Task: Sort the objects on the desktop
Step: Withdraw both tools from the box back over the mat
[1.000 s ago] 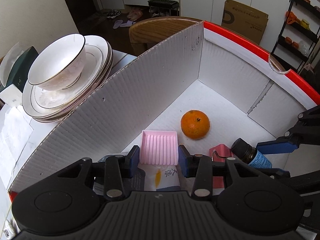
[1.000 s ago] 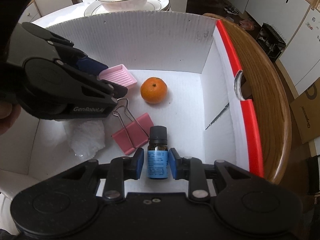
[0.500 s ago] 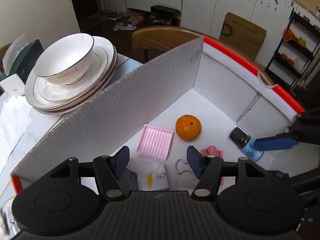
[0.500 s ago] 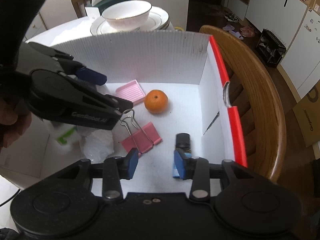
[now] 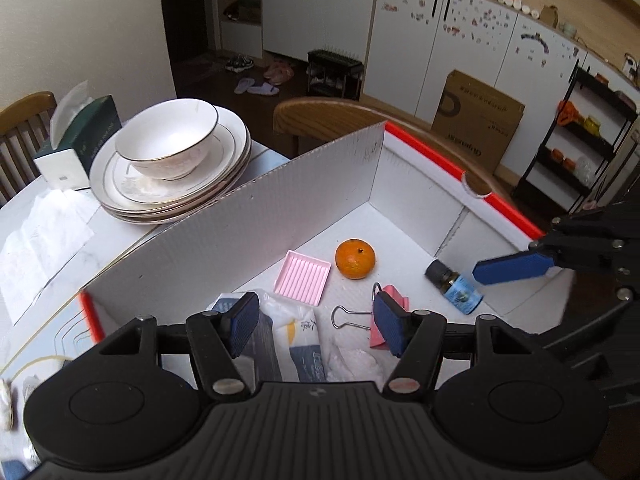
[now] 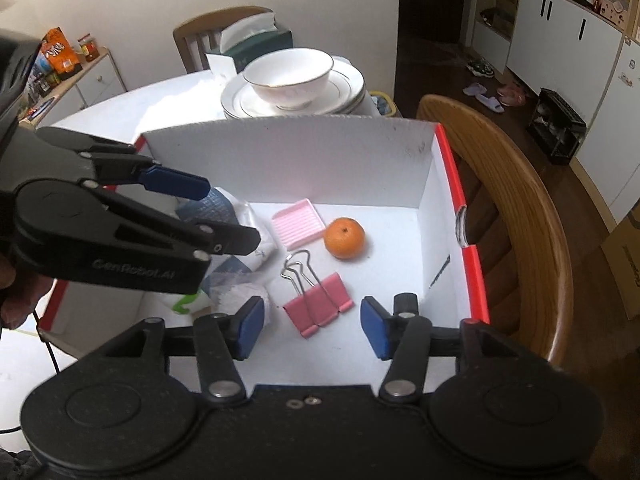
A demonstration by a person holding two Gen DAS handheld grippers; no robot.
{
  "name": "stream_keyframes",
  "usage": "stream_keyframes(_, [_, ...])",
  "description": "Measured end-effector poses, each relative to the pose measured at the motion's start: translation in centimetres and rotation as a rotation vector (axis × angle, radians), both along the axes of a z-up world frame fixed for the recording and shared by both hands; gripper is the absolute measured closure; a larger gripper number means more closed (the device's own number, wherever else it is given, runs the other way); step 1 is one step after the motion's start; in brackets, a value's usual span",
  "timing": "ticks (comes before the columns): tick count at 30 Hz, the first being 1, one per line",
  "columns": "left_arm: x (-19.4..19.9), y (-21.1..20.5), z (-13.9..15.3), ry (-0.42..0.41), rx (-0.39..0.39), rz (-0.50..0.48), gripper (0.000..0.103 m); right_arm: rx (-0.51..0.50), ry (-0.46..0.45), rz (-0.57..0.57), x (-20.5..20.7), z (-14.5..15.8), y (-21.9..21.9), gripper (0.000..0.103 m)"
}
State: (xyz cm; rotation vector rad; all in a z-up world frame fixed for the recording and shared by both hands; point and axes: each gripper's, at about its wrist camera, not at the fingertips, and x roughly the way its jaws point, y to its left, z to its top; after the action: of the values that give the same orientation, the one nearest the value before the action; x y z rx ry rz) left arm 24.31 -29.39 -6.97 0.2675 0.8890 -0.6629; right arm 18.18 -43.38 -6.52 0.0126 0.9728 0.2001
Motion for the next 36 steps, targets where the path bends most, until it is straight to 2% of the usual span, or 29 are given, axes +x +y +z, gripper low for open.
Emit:
stream_keyframes(10, [-2.7, 3.1, 1.7, -0.022, -0.058, 0.016, 0.041, 0.002, -0.044, -0.013, -1.4, 1.2, 1.2, 0.033])
stream_keyframes(14, [-3.7, 4.3, 2.3, -0.040, -0.074, 0.016, 0.033, -0.010, -0.048, -0.025, -1.9, 1.2, 1.9, 0.032])
stream_keyframes(26, [-6.0, 9.8, 3.9, -0.072, -0.123, 0.049, 0.023, 0.004, -0.070, -0.065, -3.0, 2.2, 4.9, 0.031])
stream_keyframes(29, [-6.6, 11.7, 4.3, -0.086, -0.134, 0.070, 0.014, 0.004, -0.079, -0.068, -3.2, 2.5, 6.2, 0.031])
stream_keyframes(34, [-7.3, 15.3, 4.7, -0.105, -0.149, 0.111, 0.013, 0.008, -0.089, -0.057, -3.1, 2.9, 8.6, 0.031])
stream_keyframes(36, [-7.6, 16.7, 4.7, -0.109, -0.148, 0.127, 0.000, 0.012, -0.090, -0.055, -3.0, 2.9, 9.6, 0.031])
